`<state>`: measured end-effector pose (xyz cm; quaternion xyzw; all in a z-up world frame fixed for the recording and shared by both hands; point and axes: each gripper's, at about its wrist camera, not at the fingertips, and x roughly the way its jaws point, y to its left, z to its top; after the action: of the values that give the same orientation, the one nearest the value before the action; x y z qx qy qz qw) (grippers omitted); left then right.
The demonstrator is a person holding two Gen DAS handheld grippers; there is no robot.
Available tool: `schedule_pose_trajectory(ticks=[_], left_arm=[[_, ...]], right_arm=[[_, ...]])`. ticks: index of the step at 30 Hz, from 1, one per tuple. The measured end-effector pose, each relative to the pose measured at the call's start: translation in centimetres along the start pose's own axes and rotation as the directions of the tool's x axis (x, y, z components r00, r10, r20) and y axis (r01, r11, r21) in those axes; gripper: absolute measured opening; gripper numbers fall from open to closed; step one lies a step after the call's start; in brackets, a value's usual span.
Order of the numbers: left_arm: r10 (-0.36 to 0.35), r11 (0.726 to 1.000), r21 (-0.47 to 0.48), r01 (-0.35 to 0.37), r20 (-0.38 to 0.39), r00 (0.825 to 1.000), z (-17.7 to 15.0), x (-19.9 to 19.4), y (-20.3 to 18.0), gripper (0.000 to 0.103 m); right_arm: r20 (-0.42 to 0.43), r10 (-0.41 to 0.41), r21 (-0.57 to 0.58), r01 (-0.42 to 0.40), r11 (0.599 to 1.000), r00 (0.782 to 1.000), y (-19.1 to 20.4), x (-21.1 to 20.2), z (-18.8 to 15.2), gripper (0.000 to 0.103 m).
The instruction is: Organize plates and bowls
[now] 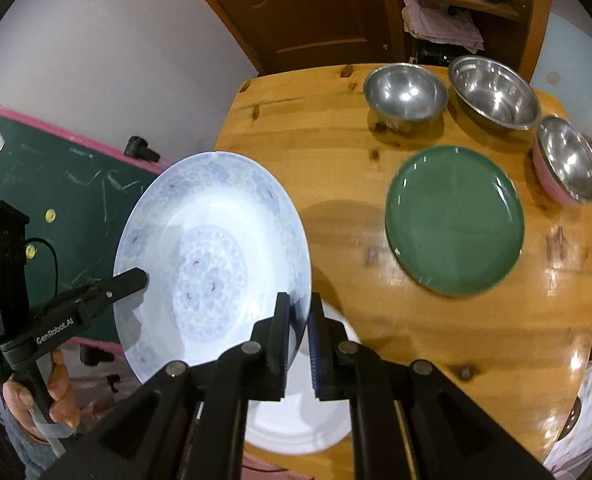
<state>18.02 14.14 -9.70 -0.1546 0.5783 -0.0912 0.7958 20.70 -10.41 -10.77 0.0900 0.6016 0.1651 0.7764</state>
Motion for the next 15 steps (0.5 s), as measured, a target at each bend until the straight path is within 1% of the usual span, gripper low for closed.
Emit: schedule_pose_trajectory(ticks=[3, 8, 15], left_arm=[[-0.008, 1.000, 0.007, 0.008, -0.011, 1.000, -2.5, 0.1, 0.1, 0.009], [0.010, 1.000, 0.028, -0.010, -0.005, 1.000, -5.4, 1.2, 0.1, 0.009], [0.010, 1.000, 0.020, -0.010, -0.012, 1.000, -8.6, 4.1, 0.9, 0.009]], right_arm=[[0.002, 0.006, 0.003, -0.006, 1.000, 1.000, -0.1, -0.2, -2.3, 0.008], [-0.013, -0.009, 0.010, 0.009, 1.000, 1.000, -0.4, 0.4, -5.9, 0.008], [-0.013, -0.041, 0.009, 0.041, 0.999, 0.999, -1.1, 2.2, -9.1, 0.008]])
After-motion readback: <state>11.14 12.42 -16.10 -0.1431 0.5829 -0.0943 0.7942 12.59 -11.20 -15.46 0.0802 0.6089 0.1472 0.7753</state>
